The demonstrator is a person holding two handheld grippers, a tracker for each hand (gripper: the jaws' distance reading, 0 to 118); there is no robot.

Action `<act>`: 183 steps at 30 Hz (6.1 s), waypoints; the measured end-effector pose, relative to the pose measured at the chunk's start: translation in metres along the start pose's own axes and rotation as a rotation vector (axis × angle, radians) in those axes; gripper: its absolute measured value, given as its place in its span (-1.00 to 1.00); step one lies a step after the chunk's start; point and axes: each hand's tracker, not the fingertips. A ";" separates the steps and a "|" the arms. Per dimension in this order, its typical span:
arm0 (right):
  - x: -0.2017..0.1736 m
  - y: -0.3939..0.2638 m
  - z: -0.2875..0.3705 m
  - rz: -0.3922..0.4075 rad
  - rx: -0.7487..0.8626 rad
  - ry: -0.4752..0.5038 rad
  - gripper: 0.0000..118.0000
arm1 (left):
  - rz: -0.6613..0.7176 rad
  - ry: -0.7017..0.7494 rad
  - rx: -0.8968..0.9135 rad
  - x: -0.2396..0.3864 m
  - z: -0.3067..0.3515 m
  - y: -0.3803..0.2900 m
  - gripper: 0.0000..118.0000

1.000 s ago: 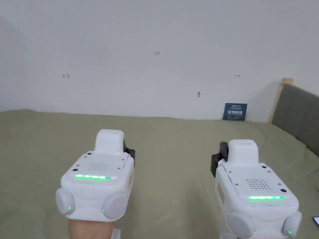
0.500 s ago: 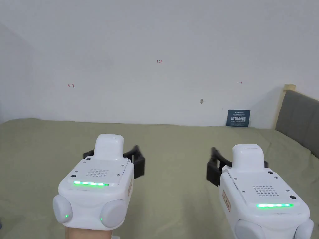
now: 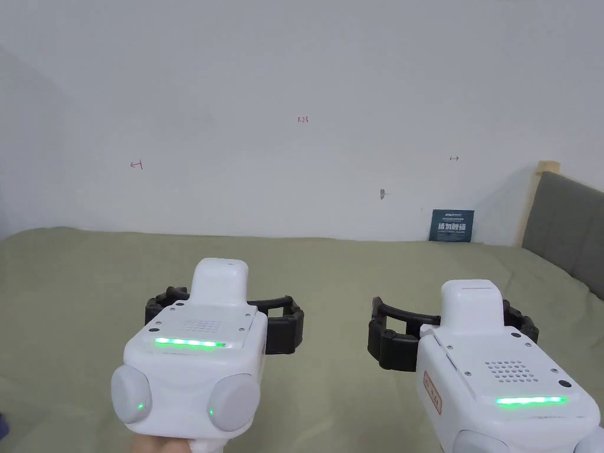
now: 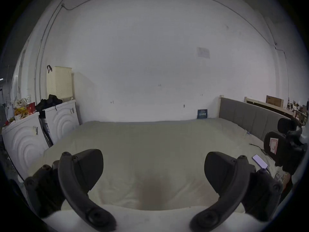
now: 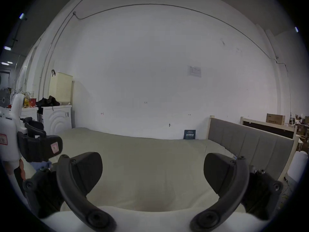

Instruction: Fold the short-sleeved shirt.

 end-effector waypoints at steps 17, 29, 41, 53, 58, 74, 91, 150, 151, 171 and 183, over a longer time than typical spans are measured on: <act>0.001 0.001 0.004 0.009 -0.011 -0.002 1.00 | -0.006 0.062 0.003 -0.002 0.009 0.002 1.00; 0.005 0.000 0.004 -0.010 -0.026 0.000 1.00 | 0.024 0.059 -0.026 -0.015 0.010 0.008 1.00; 0.005 0.002 0.002 -0.013 -0.024 -0.001 1.00 | -0.025 0.083 0.021 -0.010 0.014 0.007 1.00; 0.001 0.002 0.003 -0.005 -0.025 0.008 1.00 | 0.024 0.075 0.004 -0.022 0.014 0.010 1.00; 0.000 0.002 0.001 -0.013 -0.028 0.008 1.00 | 0.009 0.076 0.014 -0.021 0.013 0.008 1.00; 0.001 0.001 0.001 -0.019 -0.030 0.011 1.00 | 0.015 0.073 0.000 -0.019 0.012 0.008 1.00; -0.002 -0.007 0.001 -0.020 -0.056 0.027 1.00 | 0.035 0.139 -0.068 -0.018 -0.005 -0.003 1.00; 0.000 -0.008 0.001 -0.030 -0.066 0.025 1.00 | 0.085 0.031 -0.042 -0.024 0.009 0.001 1.00; 0.000 -0.008 0.001 -0.029 -0.067 0.025 1.00 | 0.084 0.030 -0.041 -0.024 0.010 0.000 1.00; 0.002 -0.009 0.000 -0.043 -0.050 0.033 1.00 | 0.109 0.026 -0.037 -0.024 0.012 0.003 1.00; 0.001 -0.009 0.001 -0.032 -0.054 0.036 1.00 | 0.115 0.047 0.002 -0.027 0.013 0.000 1.00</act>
